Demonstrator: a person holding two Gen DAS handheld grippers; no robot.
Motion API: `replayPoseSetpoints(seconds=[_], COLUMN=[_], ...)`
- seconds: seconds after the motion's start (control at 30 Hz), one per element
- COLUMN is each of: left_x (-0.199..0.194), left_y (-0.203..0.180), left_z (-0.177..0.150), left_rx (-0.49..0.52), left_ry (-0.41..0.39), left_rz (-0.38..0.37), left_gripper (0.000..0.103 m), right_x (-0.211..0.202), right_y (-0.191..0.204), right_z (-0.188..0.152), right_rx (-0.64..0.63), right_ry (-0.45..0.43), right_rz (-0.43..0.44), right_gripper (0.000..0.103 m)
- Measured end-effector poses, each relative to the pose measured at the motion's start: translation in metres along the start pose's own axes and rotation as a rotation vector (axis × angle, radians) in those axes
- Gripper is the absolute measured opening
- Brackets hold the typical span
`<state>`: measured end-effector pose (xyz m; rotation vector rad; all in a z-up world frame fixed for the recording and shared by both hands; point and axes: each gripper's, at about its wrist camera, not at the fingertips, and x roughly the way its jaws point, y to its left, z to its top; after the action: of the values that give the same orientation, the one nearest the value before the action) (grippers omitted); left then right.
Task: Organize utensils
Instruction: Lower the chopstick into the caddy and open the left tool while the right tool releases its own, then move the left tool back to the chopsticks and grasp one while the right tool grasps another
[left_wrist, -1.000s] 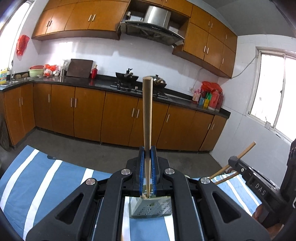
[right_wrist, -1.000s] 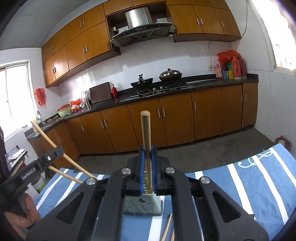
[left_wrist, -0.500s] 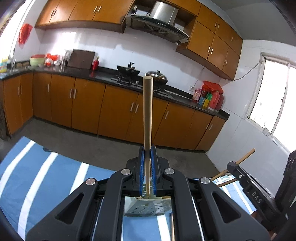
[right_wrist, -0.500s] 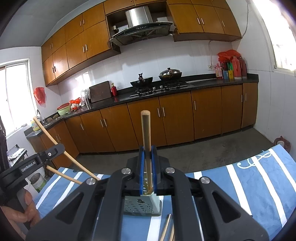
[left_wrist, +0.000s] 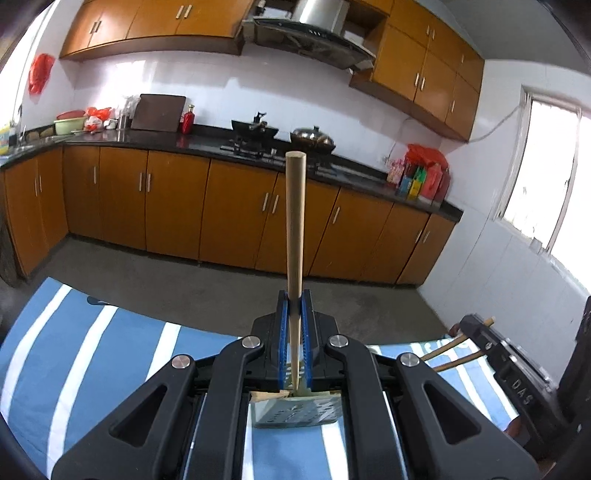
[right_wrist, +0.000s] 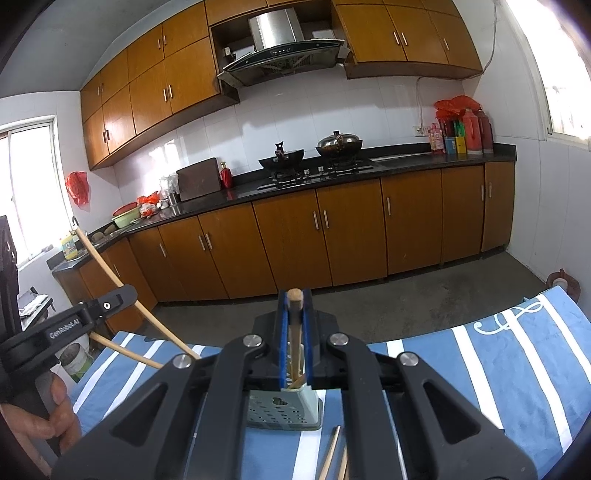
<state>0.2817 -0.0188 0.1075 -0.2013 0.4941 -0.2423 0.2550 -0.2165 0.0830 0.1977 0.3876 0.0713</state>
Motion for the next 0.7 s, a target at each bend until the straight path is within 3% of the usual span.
replayPoseSetpoints(seconds=[0.07,0.13,0.2,0.27,0.3,0.7], left_x=[0.0,-0.002,-0.004,-0.009,-0.01,-0.046], left_y=[-0.001,0.001,0.003,0.004,0.004,0.017], left_z=[-0.001,-0.002,-0.001,0.0,0.001,0.002], left_rx=[0.007,0.002,-0.005,-0.012,-0.013,-0.035], left_ry=[-0.002,-0.006,-0.008,-0.024,-0.031,-0.075], left_rz=[0.013,0.018,0.018,0.032,0.035,0.053], left_gripper=[0.007,0.008,0.013,0.038,0.04,0.041], right_x=[-0.002,-0.005,-0.007,-0.01,-0.012,-0.056], right_y=[0.0,0.0,0.001,0.001,0.001,-0.011], right_z=[0.0,0.001,0.001,0.002,0.002,-0.003], right_rx=[-0.001,-0.001,-0.005,-0.009,-0.009,-0.008], right_ry=[-0.009,-0.017,-0.021,-0.027,-0.03,-0.069], right_rz=[-0.006,-0.004,-0.005,-0.009,-0.012,-0.05], right_gripper=[0.013,0.027,0.031,0.034,0.035,0.038])
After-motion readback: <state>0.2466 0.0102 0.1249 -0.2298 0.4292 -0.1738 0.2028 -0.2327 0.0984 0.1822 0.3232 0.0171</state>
